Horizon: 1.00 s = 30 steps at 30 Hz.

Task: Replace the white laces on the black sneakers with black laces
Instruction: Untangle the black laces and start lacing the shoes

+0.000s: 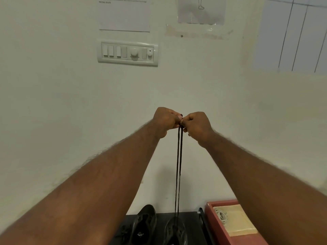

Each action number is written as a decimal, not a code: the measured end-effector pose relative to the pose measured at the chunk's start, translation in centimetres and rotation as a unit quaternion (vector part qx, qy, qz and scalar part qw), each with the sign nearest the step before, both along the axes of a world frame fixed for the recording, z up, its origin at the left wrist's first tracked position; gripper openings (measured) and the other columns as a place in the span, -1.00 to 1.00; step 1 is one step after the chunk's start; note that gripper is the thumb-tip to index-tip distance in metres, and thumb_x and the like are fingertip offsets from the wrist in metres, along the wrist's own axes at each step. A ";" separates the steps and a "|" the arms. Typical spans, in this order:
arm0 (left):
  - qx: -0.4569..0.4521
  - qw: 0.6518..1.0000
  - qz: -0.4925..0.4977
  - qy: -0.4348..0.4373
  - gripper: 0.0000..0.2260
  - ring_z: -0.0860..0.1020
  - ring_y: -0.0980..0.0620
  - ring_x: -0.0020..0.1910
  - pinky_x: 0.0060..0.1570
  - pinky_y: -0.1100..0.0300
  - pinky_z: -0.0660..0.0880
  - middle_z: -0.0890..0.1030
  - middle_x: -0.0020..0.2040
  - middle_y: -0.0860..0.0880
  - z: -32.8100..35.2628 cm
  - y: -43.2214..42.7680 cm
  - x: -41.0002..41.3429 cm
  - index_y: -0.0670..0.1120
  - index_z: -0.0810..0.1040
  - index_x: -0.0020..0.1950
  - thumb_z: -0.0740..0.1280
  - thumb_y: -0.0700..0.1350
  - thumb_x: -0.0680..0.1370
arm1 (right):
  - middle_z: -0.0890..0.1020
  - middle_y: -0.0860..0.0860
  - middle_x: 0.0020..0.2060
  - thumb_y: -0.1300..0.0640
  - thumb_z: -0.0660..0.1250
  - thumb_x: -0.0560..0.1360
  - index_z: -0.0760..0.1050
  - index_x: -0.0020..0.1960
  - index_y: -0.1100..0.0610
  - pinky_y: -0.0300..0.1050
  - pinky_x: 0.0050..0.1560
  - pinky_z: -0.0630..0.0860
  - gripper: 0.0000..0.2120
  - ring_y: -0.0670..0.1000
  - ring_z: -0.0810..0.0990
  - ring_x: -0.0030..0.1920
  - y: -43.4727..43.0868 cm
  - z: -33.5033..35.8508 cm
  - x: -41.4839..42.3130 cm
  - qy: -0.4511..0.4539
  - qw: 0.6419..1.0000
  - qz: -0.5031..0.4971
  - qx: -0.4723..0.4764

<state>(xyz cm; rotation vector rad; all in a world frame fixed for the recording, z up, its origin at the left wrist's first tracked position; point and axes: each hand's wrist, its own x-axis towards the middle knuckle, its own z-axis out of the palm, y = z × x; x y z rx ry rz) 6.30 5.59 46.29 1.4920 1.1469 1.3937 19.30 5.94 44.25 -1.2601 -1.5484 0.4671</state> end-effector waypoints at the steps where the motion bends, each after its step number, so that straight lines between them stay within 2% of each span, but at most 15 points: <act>1: 0.000 1.000 0.001 0.001 -0.88 0.62 -0.03 -0.26 -0.11 0.19 0.64 0.62 -0.25 -0.16 0.0 0.0 0.0 -0.22 0.60 -0.20 0.40 -0.36 0.52 | 0.69 0.24 -0.19 0.28 0.39 0.50 0.62 -0.27 0.27 -0.14 -0.34 0.47 -0.82 0.05 0.60 -0.30 0.0 0.0 -0.1 0.001 1.000 -0.002 -0.002; 7: 0.000 1.000 -0.003 0.004 -0.90 0.62 -0.03 -0.27 -0.12 0.18 0.62 0.61 -0.26 -0.17 -0.7 -0.1 -0.4 -0.23 0.60 -0.19 0.38 -0.37 0.52 | 0.67 0.30 -0.16 0.27 0.39 0.49 0.61 -0.20 0.37 -0.07 -0.28 0.48 -0.83 0.07 0.58 -0.30 0.1 -0.6 -0.4 -0.010 1.000 -0.008 -0.007; 12: -0.015 1.000 -0.005 0.019 -0.89 0.61 -0.04 -0.20 -0.22 0.22 0.59 0.62 -0.21 -0.13 -2.3 -0.5 -0.6 -0.19 0.60 -0.19 0.39 -0.33 0.53 | 0.70 0.22 -0.17 0.27 0.39 0.52 0.63 -0.24 0.27 -0.22 -0.37 0.46 -0.83 0.03 0.61 -0.30 -0.1 -2.0 -0.4 -0.011 1.000 0.000 -0.019; 14: -0.027 0.999 -0.005 0.030 -0.90 0.60 -0.01 -0.19 -0.27 0.23 0.57 0.63 -0.18 -0.11 -3.0 -0.4 -0.9 -0.15 0.60 -0.17 0.40 -0.28 0.54 | 0.69 0.16 -0.21 0.21 0.42 0.53 0.63 -0.23 0.23 -0.14 -0.31 0.49 -0.82 0.03 0.60 -0.28 -0.2 -2.8 -0.4 -0.006 1.000 0.005 -0.026; 16: -0.050 0.998 0.006 0.037 -0.93 0.60 0.02 -0.26 -0.36 0.26 0.56 0.62 -0.15 -0.12 -3.6 -0.9 -1.0 -0.17 0.58 -0.11 0.37 -0.26 0.57 | 0.63 0.07 -0.31 0.15 0.43 0.53 0.62 -0.22 0.18 -0.05 -0.21 0.52 -0.83 0.02 0.55 -0.30 -0.7 -3.3 0.0 -0.042 0.999 -0.014 -0.027; 18: -0.109 0.993 0.014 0.036 -0.94 0.62 0.00 -0.35 -0.48 0.29 0.52 0.61 -0.12 -0.18 -4.9 -1.1 -1.3 -0.23 0.53 0.02 0.28 -0.26 0.63 | 0.63 0.09 -0.30 0.19 0.37 0.56 0.60 -0.14 0.22 -0.09 -0.27 0.53 -0.87 0.02 0.55 -0.36 -1.1 -4.1 0.6 -0.054 0.994 -0.016 -0.097; 20: -0.172 0.984 0.009 0.054 -0.86 0.67 -0.07 -0.30 -0.45 0.26 0.55 0.63 -0.05 -0.24 -6.1 -1.4 -1.7 -0.31 0.47 0.14 0.18 -0.27 0.66 | 0.65 0.19 -0.21 0.22 0.27 0.62 0.55 -0.01 0.27 -0.12 -0.31 0.57 -0.87 0.09 0.62 -0.32 -1.6 -5.5 1.2 -0.060 0.978 0.003 -0.201; 21: -0.177 0.980 0.007 0.095 -0.84 0.69 -0.12 -0.17 -0.35 0.22 0.59 0.64 0.03 -0.25 -6.7 -1.3 -1.9 -0.32 0.47 0.15 0.17 -0.26 0.67 | 0.66 0.19 -0.15 0.20 0.26 0.63 0.55 0.03 0.26 -0.08 -0.20 0.60 -0.85 0.14 0.67 -0.21 -1.7 -6.0 1.5 -0.051 0.981 -0.009 -0.188; 22: -0.150 0.977 0.044 0.146 -0.84 0.67 -0.14 -0.03 -0.24 0.19 0.58 0.63 0.11 -0.21 -7.6 -1.1 -2.2 -0.29 0.48 0.15 0.18 -0.23 0.67 | 0.67 0.16 -0.10 0.17 0.26 0.61 0.57 0.04 0.24 -0.07 -0.07 0.60 -0.83 0.15 0.68 -0.09 -1.2 -6.8 1.8 -0.067 0.989 -0.056 -0.122; 23: -0.067 0.968 0.111 0.214 -0.86 0.63 -0.11 0.03 -0.17 0.20 0.54 0.62 0.12 -0.15 -8.4 -0.5 -2.6 -0.22 0.49 0.15 0.20 -0.21 0.65 | 0.67 0.10 -0.10 0.18 0.27 0.57 0.58 0.01 0.22 -0.10 0.00 0.58 -0.85 0.12 0.67 -0.05 -0.8 -7.2 2.2 -0.036 0.993 -0.097 -0.052; 25: 0.106 0.939 0.217 0.245 -0.89 0.55 0.00 -0.13 -0.26 0.23 0.42 0.57 -0.07 -0.04 -10.5 -0.8 -3.6 -0.14 0.42 0.09 0.16 -0.26 0.60 | 0.64 -0.03 -0.20 0.18 0.29 0.53 0.56 -0.05 0.15 -0.30 -0.13 0.49 -0.91 -0.04 0.60 -0.18 -1.6 -8.7 2.8 0.013 0.989 -0.141 0.051; 26: 0.147 0.926 0.230 0.260 -0.88 0.49 0.02 -0.20 -0.29 0.20 0.36 0.52 -0.14 -0.01 -12.0 -0.9 -4.2 -0.14 0.40 0.07 0.14 -0.28 0.58 | 0.63 -0.06 -0.25 0.12 0.31 0.53 0.55 -0.10 0.13 -0.34 -0.19 0.45 -0.90 -0.09 0.57 -0.23 -2.2 -9.7 3.0 0.003 0.989 -0.137 0.056; 27: 0.148 0.914 0.214 0.311 -0.88 0.47 0.00 -0.21 -0.26 0.17 0.33 0.52 -0.15 -0.03 -14.2 -0.8 -4.6 -0.16 0.43 0.07 0.15 -0.27 0.58 | 0.64 -0.06 -0.29 0.03 0.33 0.53 0.55 -0.16 0.14 -0.31 -0.19 0.45 -0.81 -0.10 0.57 -0.25 -2.4 -11.7 3.3 -0.005 0.992 -0.120 0.025; 29: 0.066 0.885 0.155 0.435 -0.86 0.55 -0.13 -0.15 -0.18 0.10 0.41 0.61 -0.10 -0.14 -19.5 -0.1 -5.3 -0.23 0.52 0.02 0.19 -0.23 0.58 | 0.67 0.01 -0.35 -0.13 0.34 0.50 0.57 -0.25 0.15 -0.12 -0.11 0.54 -0.65 0.00 0.65 -0.26 -2.2 -16.9 3.9 -0.025 0.994 -0.079 -0.071; 30: 0.002 0.873 0.127 0.470 -0.83 0.59 -0.18 -0.12 -0.16 0.08 0.46 0.64 -0.08 -0.19 -22.4 0.0 -5.6 -0.25 0.56 -0.01 0.20 -0.22 0.57 | 0.68 0.02 -0.37 -0.13 0.34 0.48 0.57 -0.27 0.16 -0.03 -0.10 0.59 -0.64 0.05 0.68 -0.26 -1.9 -20.0 4.3 -0.033 0.989 -0.071 -0.124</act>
